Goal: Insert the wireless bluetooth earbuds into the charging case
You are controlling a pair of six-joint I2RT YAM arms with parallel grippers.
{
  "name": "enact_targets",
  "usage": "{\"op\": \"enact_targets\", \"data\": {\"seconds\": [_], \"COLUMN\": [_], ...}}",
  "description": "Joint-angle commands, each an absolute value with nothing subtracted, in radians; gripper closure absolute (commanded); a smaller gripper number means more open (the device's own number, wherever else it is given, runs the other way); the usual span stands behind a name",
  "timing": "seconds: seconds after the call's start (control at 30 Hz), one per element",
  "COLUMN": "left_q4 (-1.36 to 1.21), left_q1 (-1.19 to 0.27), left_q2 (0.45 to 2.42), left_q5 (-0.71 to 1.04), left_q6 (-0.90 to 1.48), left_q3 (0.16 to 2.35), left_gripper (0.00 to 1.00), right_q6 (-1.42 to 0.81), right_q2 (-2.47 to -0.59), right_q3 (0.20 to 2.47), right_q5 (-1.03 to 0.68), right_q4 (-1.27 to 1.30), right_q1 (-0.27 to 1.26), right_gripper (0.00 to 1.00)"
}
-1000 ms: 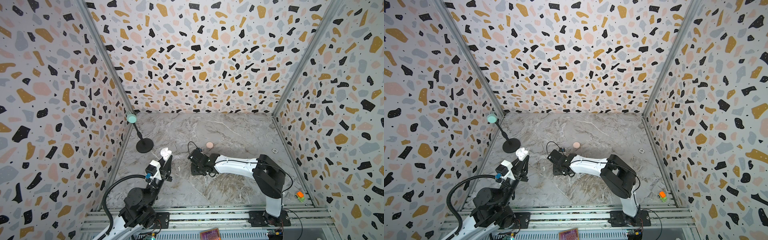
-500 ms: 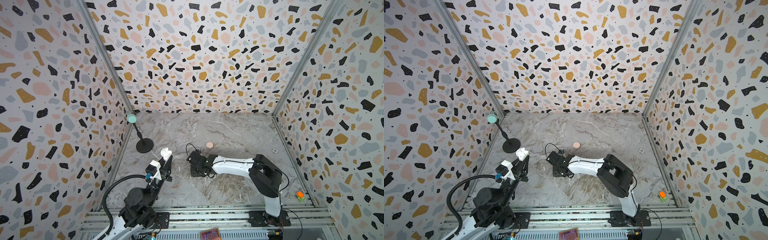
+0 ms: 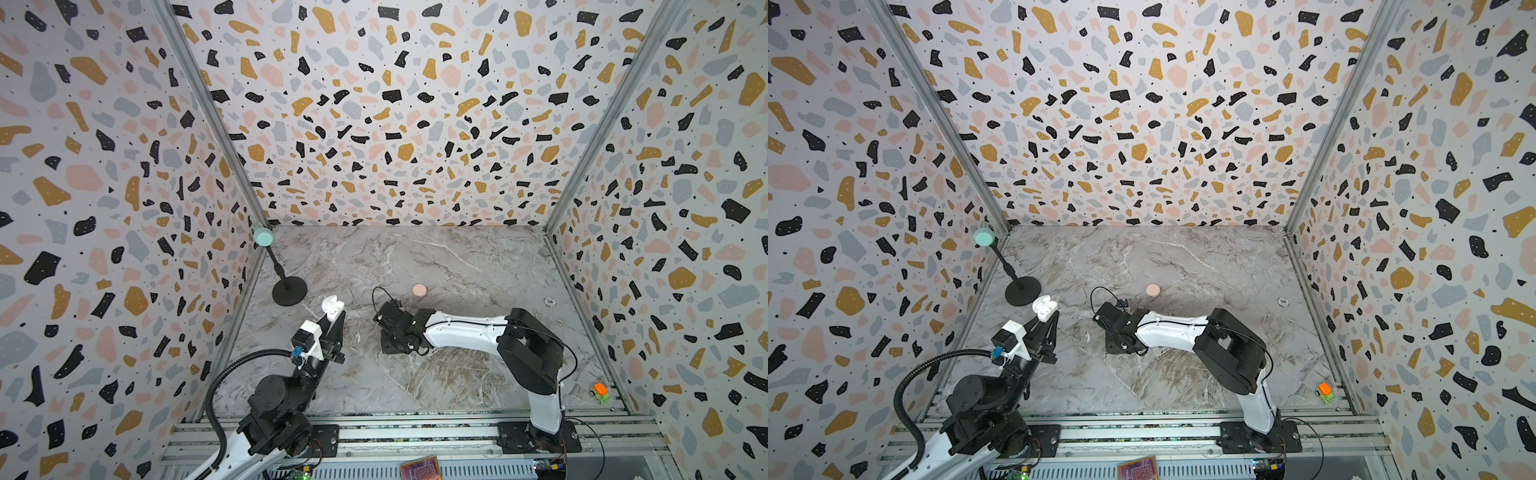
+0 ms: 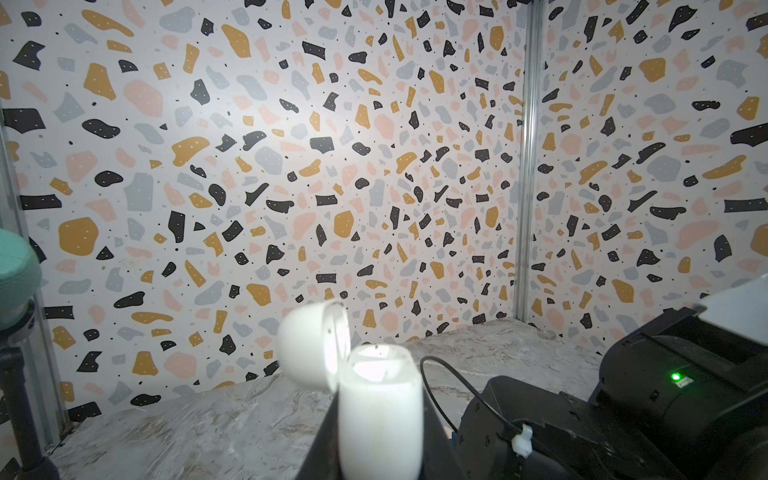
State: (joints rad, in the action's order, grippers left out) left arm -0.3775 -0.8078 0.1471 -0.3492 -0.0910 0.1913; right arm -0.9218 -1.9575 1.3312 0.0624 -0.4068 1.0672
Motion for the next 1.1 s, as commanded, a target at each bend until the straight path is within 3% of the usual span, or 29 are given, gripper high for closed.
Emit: {"op": "enact_targets", "data": {"seconds": [0.0, 1.07], "left_q4": [-0.41, -0.411], "left_q1": [-0.804, -0.804], "left_q2": [0.146, 0.151], "left_q5": [-0.346, -0.341], "left_q6": [-0.098, -0.098], "left_q3": [0.206, 0.206], "left_gripper": [1.0, 1.0], "right_q6": [-0.917, -0.914], "right_q2": [-1.957, -1.956], "right_q3": [1.341, 1.297], "right_q5": [0.06, 0.028], "right_q4": [-0.411, -0.384], "right_q1": [1.066, 1.046], "right_gripper": [0.75, 0.87]}}
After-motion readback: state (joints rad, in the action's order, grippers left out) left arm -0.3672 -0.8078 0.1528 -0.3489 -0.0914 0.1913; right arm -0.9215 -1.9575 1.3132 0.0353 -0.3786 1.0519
